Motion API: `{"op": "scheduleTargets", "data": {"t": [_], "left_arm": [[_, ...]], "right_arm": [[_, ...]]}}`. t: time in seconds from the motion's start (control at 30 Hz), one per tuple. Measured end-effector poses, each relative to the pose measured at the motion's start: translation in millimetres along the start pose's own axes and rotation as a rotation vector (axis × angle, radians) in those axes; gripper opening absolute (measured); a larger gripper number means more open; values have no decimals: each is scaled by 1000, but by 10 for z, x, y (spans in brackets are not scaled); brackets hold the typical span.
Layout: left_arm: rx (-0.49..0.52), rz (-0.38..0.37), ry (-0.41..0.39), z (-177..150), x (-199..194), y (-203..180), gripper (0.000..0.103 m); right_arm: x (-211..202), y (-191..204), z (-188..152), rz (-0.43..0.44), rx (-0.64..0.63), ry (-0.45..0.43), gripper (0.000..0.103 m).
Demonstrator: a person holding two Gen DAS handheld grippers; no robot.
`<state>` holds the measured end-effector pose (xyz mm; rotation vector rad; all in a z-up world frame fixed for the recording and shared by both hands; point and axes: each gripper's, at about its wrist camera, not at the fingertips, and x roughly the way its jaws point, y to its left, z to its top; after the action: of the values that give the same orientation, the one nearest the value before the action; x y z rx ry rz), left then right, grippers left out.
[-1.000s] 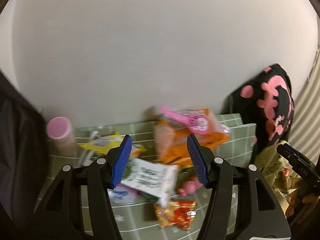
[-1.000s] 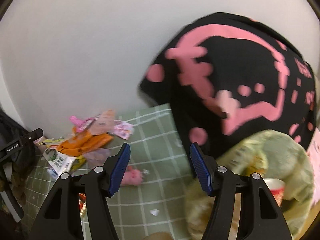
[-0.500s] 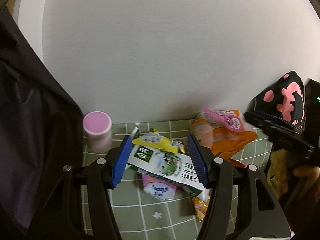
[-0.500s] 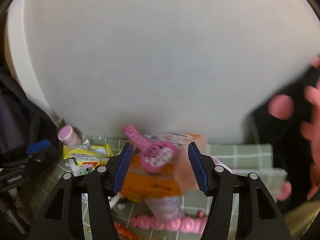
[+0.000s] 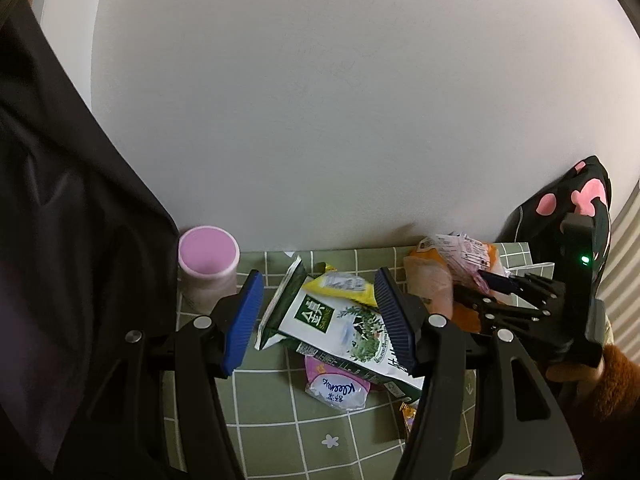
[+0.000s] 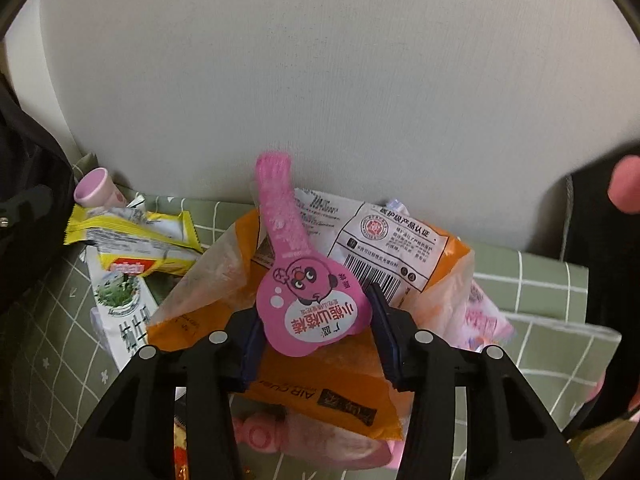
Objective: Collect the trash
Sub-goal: 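Return both tools to the mat and grasp the pink lollipop snack with the right tool, then lift the pink lollipop snack with the right tool while the left tool grasps the orange bread bag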
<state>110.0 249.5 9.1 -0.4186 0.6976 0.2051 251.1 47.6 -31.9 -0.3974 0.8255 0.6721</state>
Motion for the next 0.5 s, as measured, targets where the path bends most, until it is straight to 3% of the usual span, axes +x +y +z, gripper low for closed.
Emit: {"op": "scheduleTargets", "data": {"t": [0.33, 0.5], "left_arm": [[-2, -36, 34, -27, 85, 5, 55], [22, -46, 51, -45, 161, -79, 56]], "right_arm": [[-584, -240, -70, -26, 119, -104, 44], [-845, -366, -101, -97, 153, -143, 44]]}}
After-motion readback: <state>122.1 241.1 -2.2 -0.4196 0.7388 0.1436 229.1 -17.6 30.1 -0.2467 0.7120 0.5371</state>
